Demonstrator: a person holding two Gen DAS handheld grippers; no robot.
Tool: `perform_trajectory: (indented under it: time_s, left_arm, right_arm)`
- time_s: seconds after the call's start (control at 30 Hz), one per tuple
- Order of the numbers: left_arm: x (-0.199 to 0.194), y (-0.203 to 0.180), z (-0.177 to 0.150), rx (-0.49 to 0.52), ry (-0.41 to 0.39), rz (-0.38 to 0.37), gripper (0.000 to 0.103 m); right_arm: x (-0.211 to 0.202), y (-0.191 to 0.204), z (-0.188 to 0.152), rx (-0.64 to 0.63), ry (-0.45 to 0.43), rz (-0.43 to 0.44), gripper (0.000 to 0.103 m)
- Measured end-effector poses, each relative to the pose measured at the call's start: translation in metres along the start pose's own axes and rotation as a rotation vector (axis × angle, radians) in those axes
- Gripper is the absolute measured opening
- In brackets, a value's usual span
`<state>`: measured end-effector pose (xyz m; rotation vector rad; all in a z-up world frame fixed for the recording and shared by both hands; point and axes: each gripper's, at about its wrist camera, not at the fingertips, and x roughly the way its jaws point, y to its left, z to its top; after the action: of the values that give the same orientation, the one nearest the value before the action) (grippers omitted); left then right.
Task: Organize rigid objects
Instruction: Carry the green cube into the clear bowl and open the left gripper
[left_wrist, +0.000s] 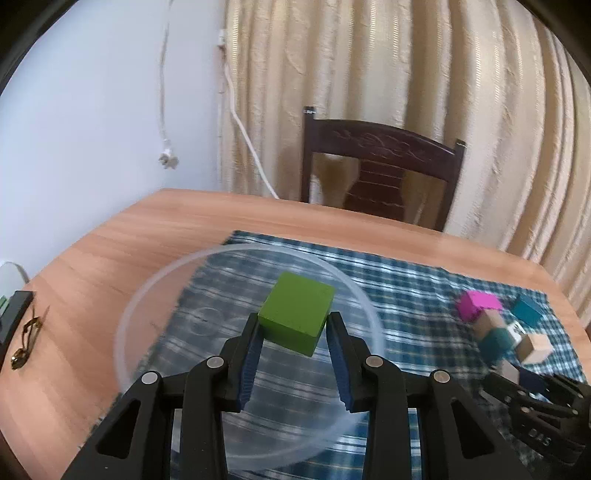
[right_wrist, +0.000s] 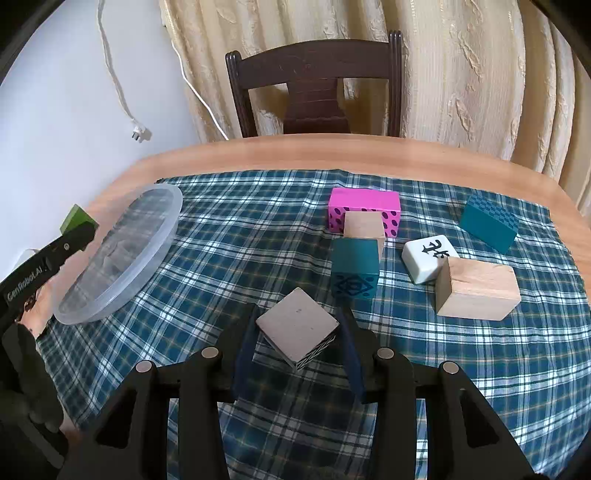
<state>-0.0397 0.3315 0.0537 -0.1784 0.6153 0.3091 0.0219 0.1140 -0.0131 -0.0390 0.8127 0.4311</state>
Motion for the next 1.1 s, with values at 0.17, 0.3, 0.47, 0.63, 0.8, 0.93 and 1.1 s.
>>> perform_trajectory:
  time_s: [0.17,0.3,0.47,0.63,0.8,0.93,1.1]
  left_arm:
    - [0.002,0.015,0.003,-0.036,-0.005,0.04,0.038]
    - [0.003,0.026,0.004,-0.089,0.002,0.062,0.07]
    - [-0.005,0.027,0.005,-0.083,-0.054,0.11,0.08]
    - [-0.004,0.035,0.007,-0.115,-0.058,0.13,0.085]
    - [-0.005,0.044,0.007,-0.162,-0.068,0.164,0.095]
    - [-0.006,0.048,0.007,-0.181,-0.077,0.187,0.099]
    - [-0.006,0.049,0.006,-0.19,-0.073,0.19,0.099]
  right_arm:
    - [0.0,0.0,0.0,0.0,0.001,0.0,0.044]
    - [-0.001,0.0,0.0,0.001,-0.001,-0.001,0.044]
    - [-0.002,0.001,0.0,0.001,-0.006,0.001,0.044]
    - [-0.003,0.0,0.0,0.002,-0.005,0.002,0.044]
    - [-0.003,0.001,0.0,0.001,-0.008,0.002,0.044]
    - [-0.006,0.004,-0.001,-0.004,-0.015,0.007,0.044]
    - [-0.009,0.007,-0.001,-0.012,-0.03,0.018,0.044]
